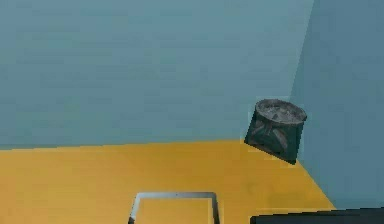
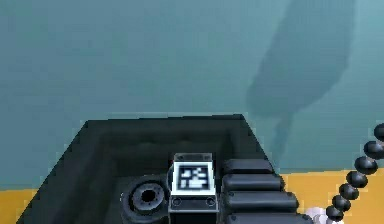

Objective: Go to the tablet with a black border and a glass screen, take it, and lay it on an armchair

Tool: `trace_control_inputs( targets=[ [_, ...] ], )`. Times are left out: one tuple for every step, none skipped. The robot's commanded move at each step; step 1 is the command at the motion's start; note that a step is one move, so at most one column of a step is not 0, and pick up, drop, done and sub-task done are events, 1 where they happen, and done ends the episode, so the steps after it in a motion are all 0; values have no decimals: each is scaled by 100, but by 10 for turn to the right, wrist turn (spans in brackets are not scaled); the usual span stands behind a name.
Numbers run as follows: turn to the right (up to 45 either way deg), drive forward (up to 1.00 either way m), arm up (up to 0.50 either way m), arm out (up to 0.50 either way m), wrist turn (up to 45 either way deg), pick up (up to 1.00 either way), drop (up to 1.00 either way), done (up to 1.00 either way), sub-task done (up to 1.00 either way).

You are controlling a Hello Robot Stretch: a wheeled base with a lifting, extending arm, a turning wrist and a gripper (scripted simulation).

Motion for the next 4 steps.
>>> trace_control_inputs(
  targets=[
    [0,0,0,26,0,0,0,0,0],
    [0,0,0,0,450,0,0,0,0],
    [0,0,0,0,450,0,0,0,0],
    [0,0,0,0,270,0,0,0,0]
  ],
)
